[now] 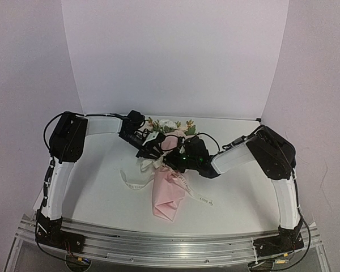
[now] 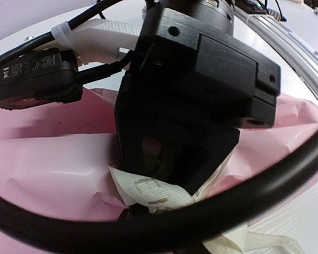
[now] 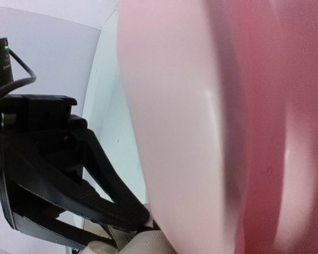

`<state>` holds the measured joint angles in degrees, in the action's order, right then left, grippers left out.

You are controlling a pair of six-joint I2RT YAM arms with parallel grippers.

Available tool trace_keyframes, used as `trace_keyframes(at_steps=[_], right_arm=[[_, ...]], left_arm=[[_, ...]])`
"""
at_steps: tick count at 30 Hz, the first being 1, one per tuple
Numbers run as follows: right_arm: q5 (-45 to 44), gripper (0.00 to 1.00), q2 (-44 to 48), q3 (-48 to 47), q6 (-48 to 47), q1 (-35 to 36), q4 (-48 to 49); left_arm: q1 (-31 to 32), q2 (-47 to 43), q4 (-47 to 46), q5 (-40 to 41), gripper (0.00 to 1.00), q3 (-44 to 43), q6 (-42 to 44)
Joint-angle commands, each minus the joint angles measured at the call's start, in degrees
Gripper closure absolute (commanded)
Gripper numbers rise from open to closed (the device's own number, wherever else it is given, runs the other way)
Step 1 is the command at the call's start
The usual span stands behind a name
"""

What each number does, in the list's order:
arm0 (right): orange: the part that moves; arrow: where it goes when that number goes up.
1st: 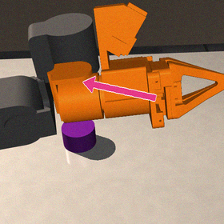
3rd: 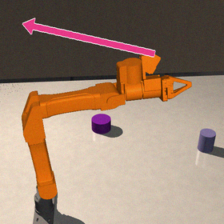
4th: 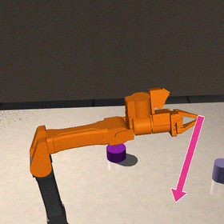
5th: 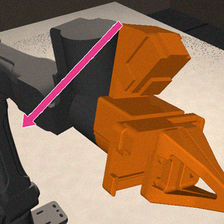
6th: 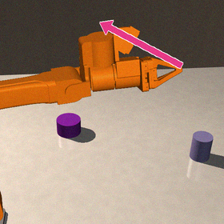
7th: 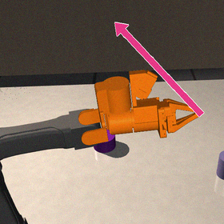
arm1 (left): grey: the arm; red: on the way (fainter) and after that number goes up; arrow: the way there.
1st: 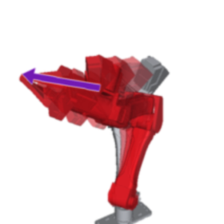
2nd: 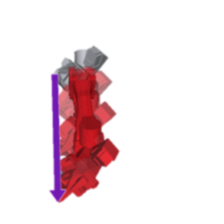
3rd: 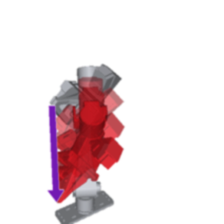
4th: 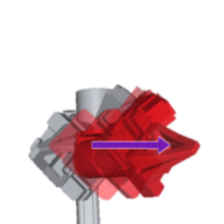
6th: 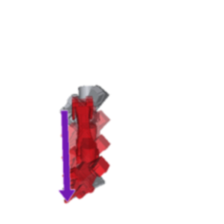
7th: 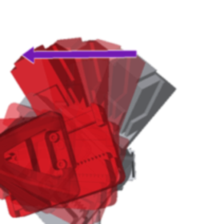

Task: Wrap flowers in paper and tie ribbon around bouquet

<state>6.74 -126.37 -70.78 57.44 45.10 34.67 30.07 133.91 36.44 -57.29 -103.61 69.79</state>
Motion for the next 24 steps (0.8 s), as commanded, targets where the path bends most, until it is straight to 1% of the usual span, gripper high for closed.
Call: trace_keyframes(at_steps=[1,2,4,5,11,15,17,19,20,24], right_arm=[[0.97,1.00,1.74,-1.93,-2.90,-0.17,0.69],[1.48,1.00,1.60,-2.13,-3.02,-0.19,0.69],[2.38,1.00,1.39,-2.33,-2.98,-0.22,0.70],[2.51,1.00,1.43,-2.26,-3.08,-0.22,0.69],[2.51,1.00,3.48,-1.05,-6.16,-0.59,0.68],[1.67,0.99,4.87,-0.13,-7.65,-0.80,0.67],[1.57,0.92,5.44,0.34,-7.69,-0.89,0.66],[1.24,0.79,6.50,1.06,-7.83,-0.98,0.61],[0.69,0.76,7.30,1.65,-8.03,-0.98,0.56],[-1.24,0.71,11.06,3.48,-9.12,-0.98,-1.58]], left_arm=[[1.00,-2.04,1.83,0.03,0.83,-1.99,1.74],[0.96,-1.99,1.79,0.03,0.86,-2.09,1.73],[0.96,-1.88,1.81,-0.16,0.96,-2.41,1.44],[0.93,-1.81,1.82,-0.17,0.99,-2.62,1.15],[0.89,-2.43,3.30,2.24,1.00,-2.64,1.13],[0.88,-3.69,1.30,4.52,1.00,-1.72,-1.61],[0.87,-4.42,0.07,5.77,1.00,-1.19,-2.72],[0.90,-5.15,-1.30,7.67,1.00,-0.56,-3.98],[0.89,-5.57,-2.34,8.54,1.00,0.03,-4.68],[0.94,-6.83,-4.76,11.01,1.00,1.99,-5.90]])
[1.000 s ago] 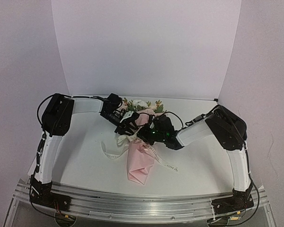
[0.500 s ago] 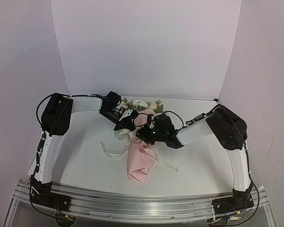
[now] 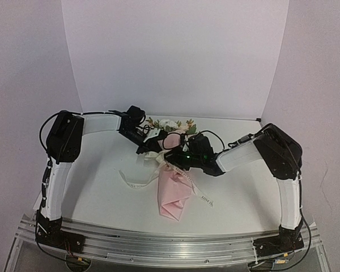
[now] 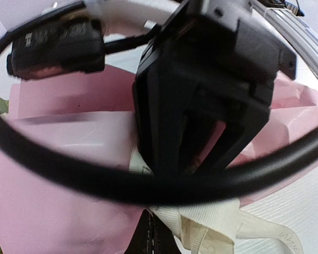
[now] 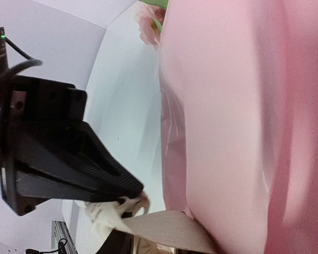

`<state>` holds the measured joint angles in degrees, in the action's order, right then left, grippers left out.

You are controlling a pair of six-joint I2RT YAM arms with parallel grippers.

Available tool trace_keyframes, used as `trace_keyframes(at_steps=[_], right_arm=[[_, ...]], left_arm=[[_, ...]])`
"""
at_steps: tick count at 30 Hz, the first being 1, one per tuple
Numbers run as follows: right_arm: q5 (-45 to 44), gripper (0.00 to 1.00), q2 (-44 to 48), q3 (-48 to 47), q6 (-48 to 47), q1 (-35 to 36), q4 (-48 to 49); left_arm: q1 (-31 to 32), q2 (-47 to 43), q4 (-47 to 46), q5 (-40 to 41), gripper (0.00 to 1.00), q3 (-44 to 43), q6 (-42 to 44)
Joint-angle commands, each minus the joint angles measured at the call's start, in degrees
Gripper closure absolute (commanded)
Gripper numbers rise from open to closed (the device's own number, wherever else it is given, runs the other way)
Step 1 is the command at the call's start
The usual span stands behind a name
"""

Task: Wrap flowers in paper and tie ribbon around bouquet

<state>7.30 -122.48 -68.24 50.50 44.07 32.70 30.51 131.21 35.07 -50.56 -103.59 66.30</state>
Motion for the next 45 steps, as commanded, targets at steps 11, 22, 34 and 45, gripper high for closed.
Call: trace_keyframes(at_steps=[11,22,34,45], right_arm=[[-0.95,0.60,12.83,0.23,-6.53,0.46,-10.86],[-9.69,0.35,19.74,5.28,-85.14,14.38,-14.36],[-26.78,0.33,-3.32,-13.78,-120.05,16.61,-13.92],[-38.89,0.35,-11.93,-23.29,-131.55,16.86,-13.99]], left_arm=[[1.77,-4.65,-7.03,6.15,1.00,3.40,-8.10],[0.88,-0.85,2.87,1.74,1.00,-4.39,-11.12],[0.87,-0.50,2.25,1.69,1.00,-3.76,-12.09],[0.88,0.32,0.69,0.48,1.00,-4.19,-13.23]])
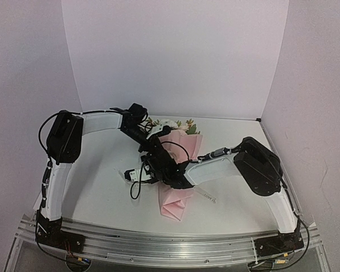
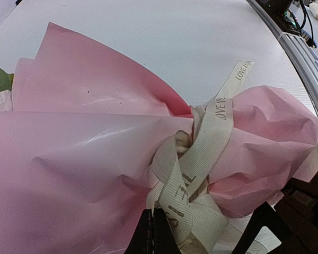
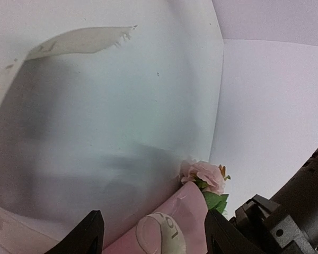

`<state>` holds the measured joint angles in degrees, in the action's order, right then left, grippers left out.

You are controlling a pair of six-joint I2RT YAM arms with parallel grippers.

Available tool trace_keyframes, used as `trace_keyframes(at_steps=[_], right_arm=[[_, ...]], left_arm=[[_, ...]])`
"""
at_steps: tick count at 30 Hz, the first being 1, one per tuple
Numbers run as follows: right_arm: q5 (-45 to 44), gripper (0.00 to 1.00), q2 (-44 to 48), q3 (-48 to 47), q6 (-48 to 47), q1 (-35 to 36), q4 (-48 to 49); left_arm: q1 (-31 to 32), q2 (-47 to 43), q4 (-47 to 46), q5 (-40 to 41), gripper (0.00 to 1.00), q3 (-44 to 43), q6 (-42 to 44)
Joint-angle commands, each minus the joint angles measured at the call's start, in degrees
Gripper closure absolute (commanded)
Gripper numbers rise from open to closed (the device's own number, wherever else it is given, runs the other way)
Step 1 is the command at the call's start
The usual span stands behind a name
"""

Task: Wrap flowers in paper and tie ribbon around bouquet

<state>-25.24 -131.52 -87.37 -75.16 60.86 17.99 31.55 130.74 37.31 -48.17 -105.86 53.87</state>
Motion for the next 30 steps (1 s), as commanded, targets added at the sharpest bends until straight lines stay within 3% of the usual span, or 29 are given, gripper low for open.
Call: trace_keyframes(at_steps=[1,17,18,19,21,22,25,30], right_arm=[[-7.83,0.35,-3.82,-5.26,-6.46,0.06,0.59],[-17.32,0.39,-8.97,-12.40,-4.94,-1.15,-7.59],[-17.68,0.43,-9.05,-12.72,-4.31,-1.22,-8.13],[-17.89,0.54,-8.95,-13.01,-3.32,-1.31,-8.95],[-17.98,0.96,-8.26,-13.52,0.53,-1.39,-10.97],[-17.91,1.00,-7.66,-13.50,2.02,-1.41,-11.19],[-16.53,1.00,-5.09,-13.75,8.87,-1.41,-13.66],[-5.85,1.00,2.48,-12.20,28.14,-1.53,-22.49]], left_arm=[[-0.16,0.88,-1.57,-1.87,1.00,-2.03,-0.74],[-0.15,0.94,-1.84,-1.62,1.00,-1.71,-0.58],[-0.16,0.98,-1.88,-1.56,1.00,-1.71,-0.56],[-0.17,1.03,-1.89,-1.54,1.00,-1.71,-0.55],[-0.17,1.12,-1.99,-1.35,1.00,-1.72,-0.58],[-0.17,1.18,-2.00,-1.25,1.00,-1.73,-0.54],[-0.15,1.43,-2.11,-0.88,1.00,-1.97,-0.86],[-0.17,1.89,-3.05,-0.02,1.00,-2.37,-3.27]])
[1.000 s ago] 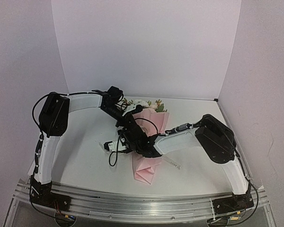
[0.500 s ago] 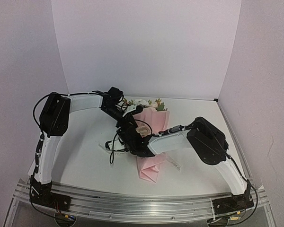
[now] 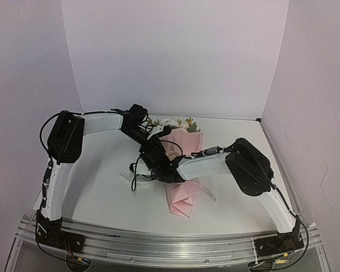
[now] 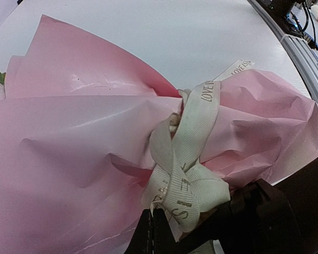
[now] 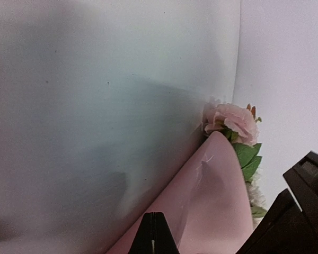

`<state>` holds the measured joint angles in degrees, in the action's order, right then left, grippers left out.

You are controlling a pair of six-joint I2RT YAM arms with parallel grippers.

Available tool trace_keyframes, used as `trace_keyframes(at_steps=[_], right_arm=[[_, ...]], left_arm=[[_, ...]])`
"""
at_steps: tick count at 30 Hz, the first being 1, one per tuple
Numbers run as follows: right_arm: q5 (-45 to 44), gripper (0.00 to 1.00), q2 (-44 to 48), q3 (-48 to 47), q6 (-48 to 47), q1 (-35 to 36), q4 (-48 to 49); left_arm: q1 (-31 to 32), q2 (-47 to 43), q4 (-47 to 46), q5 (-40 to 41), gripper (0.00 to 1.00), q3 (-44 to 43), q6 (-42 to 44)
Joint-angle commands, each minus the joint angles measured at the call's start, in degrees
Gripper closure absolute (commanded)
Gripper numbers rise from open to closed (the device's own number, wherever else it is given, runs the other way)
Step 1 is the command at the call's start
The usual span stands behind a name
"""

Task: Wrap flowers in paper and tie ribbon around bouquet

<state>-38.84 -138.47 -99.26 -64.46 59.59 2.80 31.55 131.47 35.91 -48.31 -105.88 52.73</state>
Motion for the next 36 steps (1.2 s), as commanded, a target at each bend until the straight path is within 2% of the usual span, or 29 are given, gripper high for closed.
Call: trace_keyframes(at_steps=[1,8,18,23,28,36], right_arm=[[9.62,1.00,11.03,0.88,20.39,-0.27,-7.75],[20.53,1.00,18.85,6.69,43.20,-3.02,-7.58],[29.54,1.00,25.83,16.55,56.56,-7.10,0.07],[34.09,1.00,29.05,22.38,66.80,-9.87,7.34],[35.22,1.00,32.32,29.93,77.71,-11.26,16.66],[34.41,1.00,38.49,43.03,88.92,-11.24,25.72]], left_arm=[[-0.17,1.12,-1.84,0.26,1.00,-2.25,-2.55],[-0.08,1.01,-2.41,0.76,1.00,-1.93,-4.24],[0.02,0.88,-3.47,1.27,1.00,-1.60,-6.43],[-0.11,0.28,-3.76,3.80,1.00,-0.90,-7.17],[-0.19,-0.59,-6.47,6.88,1.00,0.98,-9.17],[-0.57,0.69,-10.86,9.88,1.00,-0.07,-10.75]])
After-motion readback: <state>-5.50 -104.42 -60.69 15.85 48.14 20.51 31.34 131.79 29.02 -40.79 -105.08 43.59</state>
